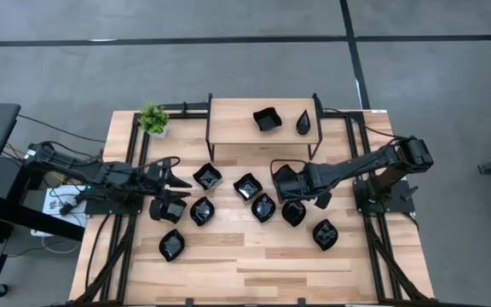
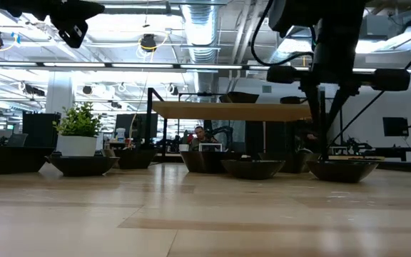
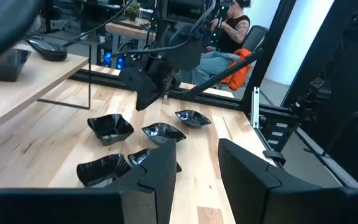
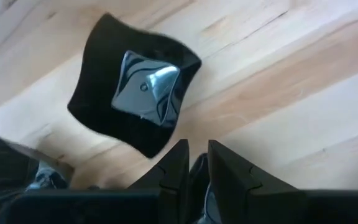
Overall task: Pick & Place Mini shaped plates
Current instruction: Stack the black plate on top of the black plate on the shelf
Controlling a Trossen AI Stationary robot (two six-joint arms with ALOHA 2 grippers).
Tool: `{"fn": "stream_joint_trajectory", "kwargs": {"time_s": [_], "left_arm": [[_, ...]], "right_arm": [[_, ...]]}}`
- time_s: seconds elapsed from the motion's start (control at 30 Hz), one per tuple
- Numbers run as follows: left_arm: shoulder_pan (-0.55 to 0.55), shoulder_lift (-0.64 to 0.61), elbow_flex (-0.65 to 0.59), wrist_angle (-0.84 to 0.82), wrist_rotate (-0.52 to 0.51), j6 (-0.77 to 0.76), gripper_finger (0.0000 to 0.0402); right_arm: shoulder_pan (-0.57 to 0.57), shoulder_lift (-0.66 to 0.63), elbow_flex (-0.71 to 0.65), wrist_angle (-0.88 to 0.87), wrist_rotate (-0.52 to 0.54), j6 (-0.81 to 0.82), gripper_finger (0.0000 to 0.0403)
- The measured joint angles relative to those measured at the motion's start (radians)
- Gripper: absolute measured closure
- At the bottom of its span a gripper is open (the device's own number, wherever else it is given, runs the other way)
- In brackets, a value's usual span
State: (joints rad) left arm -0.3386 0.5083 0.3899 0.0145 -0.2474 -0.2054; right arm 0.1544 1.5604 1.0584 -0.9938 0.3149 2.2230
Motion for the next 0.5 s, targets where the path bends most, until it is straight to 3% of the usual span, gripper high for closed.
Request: {"fn": "stream_joint_trajectory", "kwargs": {"time_s": [0.5], "left_arm": [[0.000,-0.082,-0.054,0.001,-0.002,-0.008,0.0280]], "right_arm": [[-0.050,0.051,-0.001,0.034,0.000,-0.033,0.0347]]}}
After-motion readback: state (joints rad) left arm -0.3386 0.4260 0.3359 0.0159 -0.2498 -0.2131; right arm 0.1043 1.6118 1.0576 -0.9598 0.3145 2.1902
